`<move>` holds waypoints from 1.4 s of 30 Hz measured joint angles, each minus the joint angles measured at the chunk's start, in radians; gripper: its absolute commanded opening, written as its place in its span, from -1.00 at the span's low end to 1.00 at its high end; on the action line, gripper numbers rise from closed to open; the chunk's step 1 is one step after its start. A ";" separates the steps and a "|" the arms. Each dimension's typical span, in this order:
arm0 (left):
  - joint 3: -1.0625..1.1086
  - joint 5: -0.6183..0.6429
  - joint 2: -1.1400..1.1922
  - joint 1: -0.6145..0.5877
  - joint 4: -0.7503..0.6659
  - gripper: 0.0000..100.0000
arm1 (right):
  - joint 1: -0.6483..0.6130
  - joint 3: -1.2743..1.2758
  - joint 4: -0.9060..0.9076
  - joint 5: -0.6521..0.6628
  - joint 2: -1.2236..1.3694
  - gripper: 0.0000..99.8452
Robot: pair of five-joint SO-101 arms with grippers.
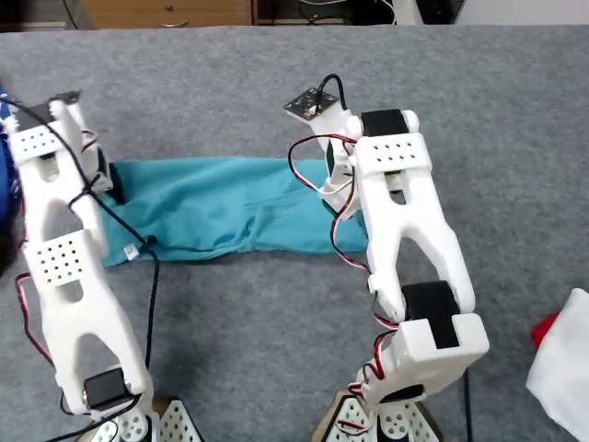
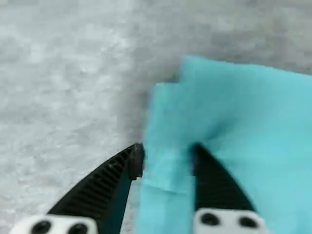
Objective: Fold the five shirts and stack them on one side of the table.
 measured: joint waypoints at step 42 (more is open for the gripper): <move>0.258 0.192 -0.540 0.710 -0.002 -0.96 | 0.493 -0.094 -0.775 -0.279 0.175 -0.88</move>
